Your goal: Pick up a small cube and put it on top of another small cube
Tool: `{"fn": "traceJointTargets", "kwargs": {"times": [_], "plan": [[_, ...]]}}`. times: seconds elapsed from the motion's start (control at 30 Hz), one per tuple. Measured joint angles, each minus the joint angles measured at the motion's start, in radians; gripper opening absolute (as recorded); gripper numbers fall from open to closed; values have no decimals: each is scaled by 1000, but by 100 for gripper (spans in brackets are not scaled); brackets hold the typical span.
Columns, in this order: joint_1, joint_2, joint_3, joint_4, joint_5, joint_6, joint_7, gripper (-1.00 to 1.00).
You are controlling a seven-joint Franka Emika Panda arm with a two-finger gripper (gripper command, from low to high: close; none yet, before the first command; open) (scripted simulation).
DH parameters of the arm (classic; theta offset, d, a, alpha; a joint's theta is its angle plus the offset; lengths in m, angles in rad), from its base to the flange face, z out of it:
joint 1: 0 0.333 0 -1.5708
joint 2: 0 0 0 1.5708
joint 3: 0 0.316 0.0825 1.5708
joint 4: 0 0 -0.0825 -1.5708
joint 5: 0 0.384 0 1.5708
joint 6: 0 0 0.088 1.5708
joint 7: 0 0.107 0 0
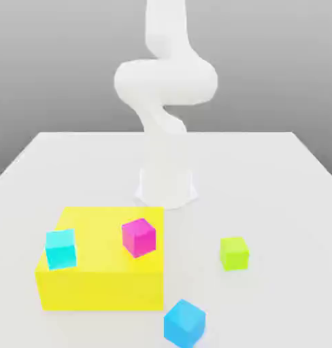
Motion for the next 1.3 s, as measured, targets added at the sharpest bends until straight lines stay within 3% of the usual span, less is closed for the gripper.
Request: {"fn": "traceJointTargets", "kwargs": {"times": [0.53,0.67,0.77,0.87,1.03,1.07,1.3], "plan": [[152,503,251,-533,99,432,210,0],[151,707,294,-590,4,583,333,0],[167,783,244,-579,-137,640,439,0],[256,849,128,-565,-249,691,522,0],[393,956,-31,-549,-324,781,574,0],[406,975,-48,-547,-333,797,579,-100],[414,979,-57,-547,-337,802,583,-100]]}}
